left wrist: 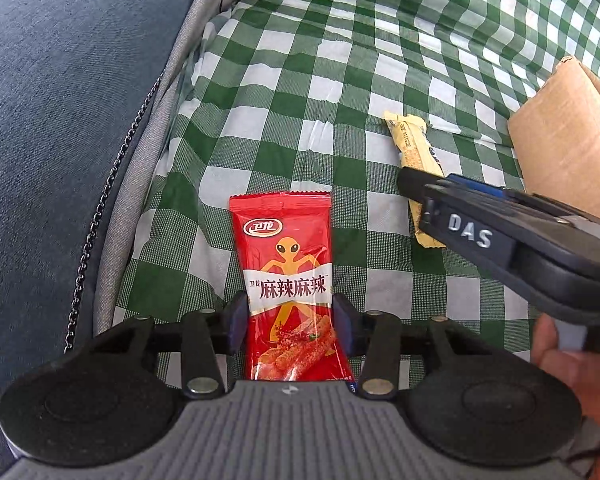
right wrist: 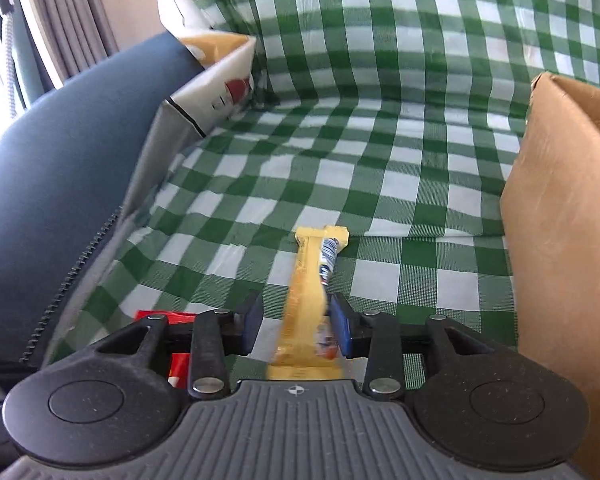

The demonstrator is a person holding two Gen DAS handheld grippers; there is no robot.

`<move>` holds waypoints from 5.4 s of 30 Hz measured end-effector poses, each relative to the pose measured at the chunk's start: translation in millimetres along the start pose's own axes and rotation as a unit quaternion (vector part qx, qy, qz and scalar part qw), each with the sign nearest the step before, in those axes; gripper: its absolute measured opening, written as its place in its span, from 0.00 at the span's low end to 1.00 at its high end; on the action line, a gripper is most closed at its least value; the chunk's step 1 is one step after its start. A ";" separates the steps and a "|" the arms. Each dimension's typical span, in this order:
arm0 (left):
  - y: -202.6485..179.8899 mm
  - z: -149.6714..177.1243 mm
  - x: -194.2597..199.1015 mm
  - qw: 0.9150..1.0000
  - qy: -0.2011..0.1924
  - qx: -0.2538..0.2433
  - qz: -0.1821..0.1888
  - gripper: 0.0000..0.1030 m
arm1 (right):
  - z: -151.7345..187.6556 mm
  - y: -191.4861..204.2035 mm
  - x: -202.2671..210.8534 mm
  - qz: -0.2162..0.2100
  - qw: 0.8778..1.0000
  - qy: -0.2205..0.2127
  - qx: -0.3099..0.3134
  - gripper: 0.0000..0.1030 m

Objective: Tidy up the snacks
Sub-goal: 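Grasp the red spicy-strip packet with left tool while right tool grasps yellow wafer bar, then carry the red packet and yellow wafer bar over the cardboard box with both tools, then open left tool to drop red packet while right tool releases wafer bar into box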

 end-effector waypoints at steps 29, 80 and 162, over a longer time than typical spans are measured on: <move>-15.2 34.7 35.3 0.997 0.010 0.035 0.065 0.46 | 77.5 -3.0 119.7 -0.036 0.993 0.095 0.057 0.15; -23.1 30.7 33.1 0.998 -0.013 0.010 0.053 0.46 | 52.8 3.4 136.0 -0.023 0.993 0.014 0.115 0.15; -284.6 -34.1 161.1 0.870 -0.370 -0.100 0.309 0.80 | -51.3 -246.3 302.7 0.213 0.937 -0.276 -0.032 0.78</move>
Point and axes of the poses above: each gripper's, at about its wrist camera, not at the fingertips, and x roughly against the way its jaws point, y to its left, z to its underside, the point moved 8 cm from there along -x, roughly the way its jaws point, and after that the axes turned 11 degrees about -y, right-handed, at the moved point
